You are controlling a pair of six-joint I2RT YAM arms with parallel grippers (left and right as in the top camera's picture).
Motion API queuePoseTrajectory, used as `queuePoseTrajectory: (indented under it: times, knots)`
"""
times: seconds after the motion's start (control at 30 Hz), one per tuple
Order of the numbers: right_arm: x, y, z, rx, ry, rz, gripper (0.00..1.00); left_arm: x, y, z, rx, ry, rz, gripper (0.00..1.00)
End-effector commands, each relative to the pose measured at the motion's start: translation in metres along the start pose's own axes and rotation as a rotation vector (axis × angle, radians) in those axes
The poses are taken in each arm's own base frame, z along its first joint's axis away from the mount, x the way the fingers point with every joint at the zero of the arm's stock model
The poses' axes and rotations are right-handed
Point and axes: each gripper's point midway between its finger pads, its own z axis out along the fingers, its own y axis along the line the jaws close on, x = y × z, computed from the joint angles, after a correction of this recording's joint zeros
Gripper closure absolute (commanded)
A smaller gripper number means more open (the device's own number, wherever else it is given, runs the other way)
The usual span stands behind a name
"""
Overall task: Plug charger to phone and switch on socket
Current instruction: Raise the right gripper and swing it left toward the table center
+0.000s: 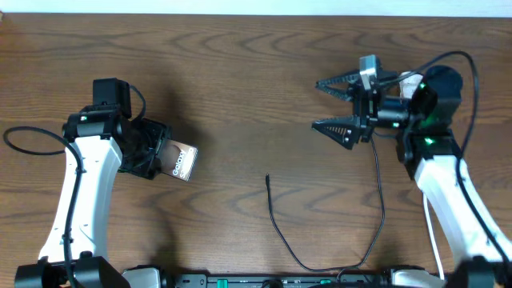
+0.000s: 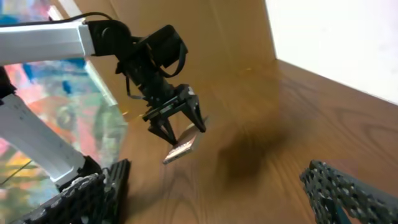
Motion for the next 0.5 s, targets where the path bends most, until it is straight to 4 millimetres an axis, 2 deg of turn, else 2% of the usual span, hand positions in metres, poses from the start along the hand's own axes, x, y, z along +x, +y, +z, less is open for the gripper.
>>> queuePoseTrajectory:
  times: [0.0, 0.1, 0.2, 0.37, 0.47]
  knots:
    - [0.000, -0.008, 0.007, -0.009, -0.001, 0.235, 0.01, 0.000, -0.004, -0.007, 0.024, -0.017, 0.000, 0.92]
    - [0.007, -0.033, 0.016, 0.090, -0.037, 0.539, 0.01, -0.002, -0.007, -0.008, 0.036, -0.022, -0.006, 0.93]
    - [0.021, -0.048, 0.031, 0.135, -0.043, 0.732, 0.01, -0.002, -0.007, -0.008, 0.036, -0.021, -0.042, 0.92]
    - [0.046, -0.053, 0.059, 0.168, -0.010, 0.900, 0.01, -0.002, -0.007, -0.008, 0.036, -0.021, -0.046, 0.93]
    - [0.063, -0.051, 0.081, 0.176, 0.013, 1.091, 0.01, -0.002, -0.007, -0.008, 0.036, -0.021, -0.046, 0.93]
